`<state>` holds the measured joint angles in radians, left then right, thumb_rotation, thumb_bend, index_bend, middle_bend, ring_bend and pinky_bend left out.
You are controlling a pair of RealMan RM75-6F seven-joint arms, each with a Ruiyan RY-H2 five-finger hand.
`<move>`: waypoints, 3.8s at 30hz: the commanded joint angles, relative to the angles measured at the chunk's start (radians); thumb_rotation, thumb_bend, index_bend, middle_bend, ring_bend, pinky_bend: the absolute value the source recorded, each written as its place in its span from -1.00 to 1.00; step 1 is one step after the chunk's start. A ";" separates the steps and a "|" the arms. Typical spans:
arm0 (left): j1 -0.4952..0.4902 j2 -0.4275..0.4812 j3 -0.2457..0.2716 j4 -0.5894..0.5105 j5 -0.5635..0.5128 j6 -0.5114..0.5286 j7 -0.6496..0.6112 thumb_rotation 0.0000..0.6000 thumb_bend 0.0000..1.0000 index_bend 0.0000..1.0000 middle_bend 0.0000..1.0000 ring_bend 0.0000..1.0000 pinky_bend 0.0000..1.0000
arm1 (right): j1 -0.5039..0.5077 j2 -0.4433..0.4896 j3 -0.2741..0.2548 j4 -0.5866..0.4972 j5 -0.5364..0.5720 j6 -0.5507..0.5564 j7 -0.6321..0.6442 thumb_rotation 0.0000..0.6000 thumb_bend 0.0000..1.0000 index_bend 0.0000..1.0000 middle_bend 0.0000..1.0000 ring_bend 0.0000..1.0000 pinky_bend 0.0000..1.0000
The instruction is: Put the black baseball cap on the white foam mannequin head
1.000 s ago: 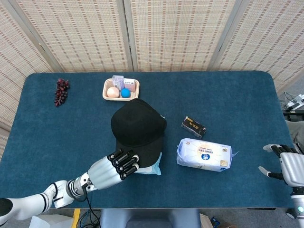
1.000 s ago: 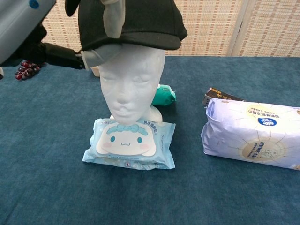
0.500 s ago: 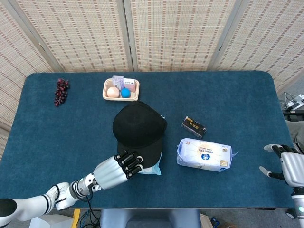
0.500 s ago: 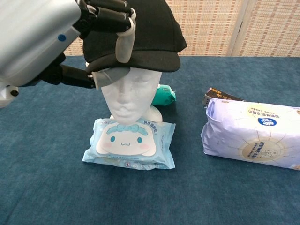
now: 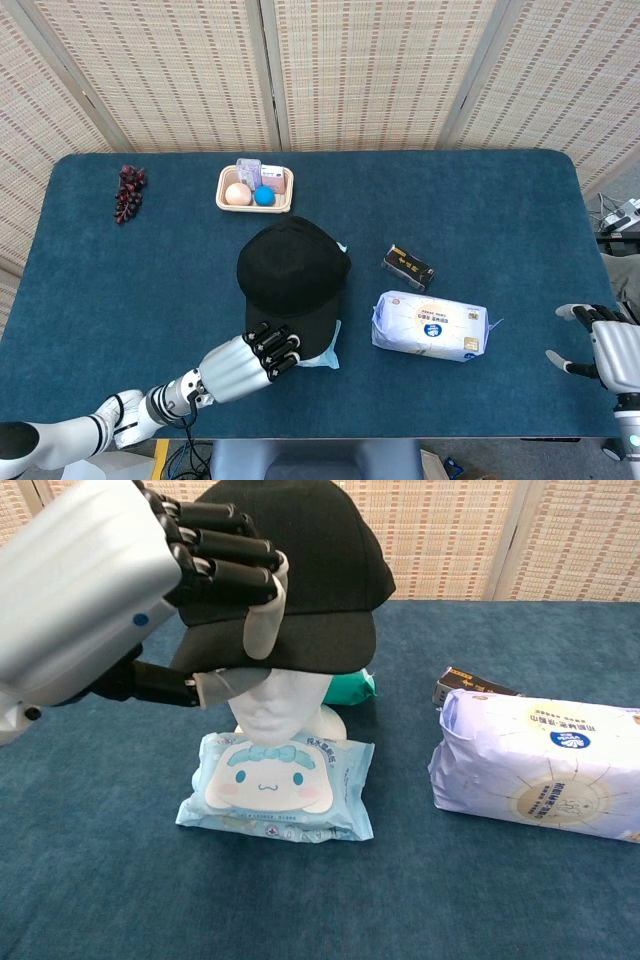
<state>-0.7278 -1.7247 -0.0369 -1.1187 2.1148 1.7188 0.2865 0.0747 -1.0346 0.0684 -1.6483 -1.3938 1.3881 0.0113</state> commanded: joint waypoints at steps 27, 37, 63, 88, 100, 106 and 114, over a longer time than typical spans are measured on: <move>0.062 -0.005 0.061 0.063 -0.025 0.037 -0.069 1.00 -0.70 -0.81 -0.01 -0.14 0.40 | 0.003 -0.002 0.002 0.000 0.007 -0.007 -0.006 1.00 -1.00 -0.29 -0.20 -0.40 -0.35; 0.080 -0.009 0.074 0.072 -0.027 0.050 -0.085 1.00 -0.89 -0.85 -0.07 -0.14 0.40 | 0.003 -0.003 0.002 0.000 0.008 -0.009 -0.007 1.00 -1.00 -0.29 -0.20 -0.40 -0.35; 0.207 0.042 0.126 0.014 -0.094 0.026 -0.048 1.00 -1.00 -1.00 -0.64 -0.47 0.20 | 0.004 -0.005 0.002 -0.002 0.013 -0.012 -0.016 1.00 -1.00 -0.29 -0.20 -0.40 -0.35; 0.394 0.070 0.101 0.127 -0.257 0.106 -0.172 1.00 -1.00 -0.99 -0.64 -0.48 0.19 | 0.009 -0.013 0.001 -0.006 0.019 -0.019 -0.041 1.00 -1.00 -0.29 -0.20 -0.40 -0.35; 0.468 0.150 0.055 -0.013 -0.384 0.052 -0.105 1.00 -1.00 -0.88 -0.64 -0.48 0.15 | 0.012 -0.018 0.000 -0.007 0.023 -0.024 -0.055 1.00 -1.00 -0.29 -0.20 -0.40 -0.35; 0.490 0.197 0.032 -0.105 -0.431 0.022 -0.052 1.00 -1.00 -0.75 -0.59 -0.48 0.11 | 0.014 -0.020 0.001 -0.008 0.027 -0.028 -0.062 1.00 -1.00 -0.29 -0.20 -0.40 -0.35; 0.526 0.243 0.021 -0.164 -0.470 0.009 -0.059 1.00 -1.00 -0.45 -0.39 -0.39 0.10 | 0.020 -0.025 0.000 -0.009 0.034 -0.039 -0.076 1.00 -1.00 -0.29 -0.20 -0.40 -0.35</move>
<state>-0.2085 -1.4882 -0.0152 -1.2782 1.6495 1.7289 0.2298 0.0947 -1.0595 0.0687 -1.6567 -1.3603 1.3496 -0.0642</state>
